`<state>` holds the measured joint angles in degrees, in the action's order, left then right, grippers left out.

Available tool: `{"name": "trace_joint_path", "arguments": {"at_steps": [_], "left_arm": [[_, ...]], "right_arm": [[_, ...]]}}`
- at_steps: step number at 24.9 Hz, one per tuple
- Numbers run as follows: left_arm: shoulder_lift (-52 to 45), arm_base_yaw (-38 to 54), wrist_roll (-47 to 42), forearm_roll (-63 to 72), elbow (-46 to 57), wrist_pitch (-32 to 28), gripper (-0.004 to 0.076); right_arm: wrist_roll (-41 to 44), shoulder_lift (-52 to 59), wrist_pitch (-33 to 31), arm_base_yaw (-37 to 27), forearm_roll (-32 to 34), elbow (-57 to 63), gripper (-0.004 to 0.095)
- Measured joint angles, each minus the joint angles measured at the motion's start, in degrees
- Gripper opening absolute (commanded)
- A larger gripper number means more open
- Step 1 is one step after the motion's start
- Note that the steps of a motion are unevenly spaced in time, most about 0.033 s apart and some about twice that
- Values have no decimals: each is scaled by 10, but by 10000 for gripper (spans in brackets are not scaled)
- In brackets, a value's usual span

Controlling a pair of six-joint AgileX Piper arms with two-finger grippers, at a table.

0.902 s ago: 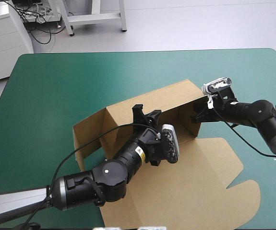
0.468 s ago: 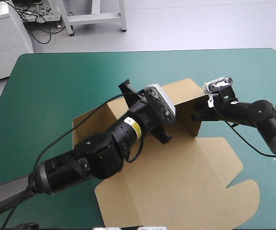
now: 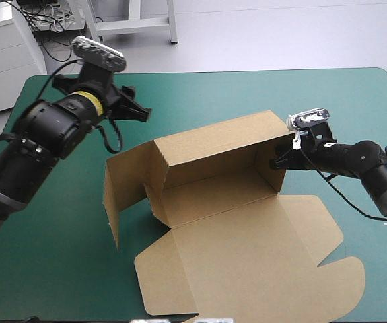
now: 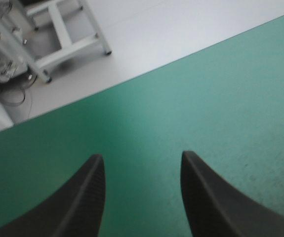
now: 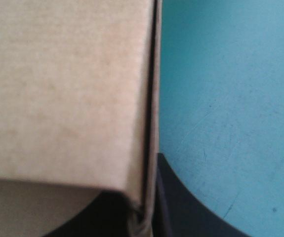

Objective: Fold the box

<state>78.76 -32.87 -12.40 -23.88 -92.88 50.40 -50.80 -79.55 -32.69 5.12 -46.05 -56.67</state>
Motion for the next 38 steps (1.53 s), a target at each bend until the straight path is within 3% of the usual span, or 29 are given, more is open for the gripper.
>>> {"name": "trace_joint_path", "arguments": {"at_steps": [6,17,27,31,38], "left_arm": [[-26,157,63,96,20,42,340],[-104,394,124,244,199,8,337],[-120,469,155,272,278,-18,337],[-120,470,170,284,280,-19,337],[-120,470,185,291,281,-19,330]], "right_arm": [[69,0,-3,0,70,-8,-21],[104,0,-17,0,103,-30,-22],[149,0,-38,0,134,-36,-21],[230,-12,-86,0,183,-78,-21],[338,-109,-242,0,294,-252,-15]]}}
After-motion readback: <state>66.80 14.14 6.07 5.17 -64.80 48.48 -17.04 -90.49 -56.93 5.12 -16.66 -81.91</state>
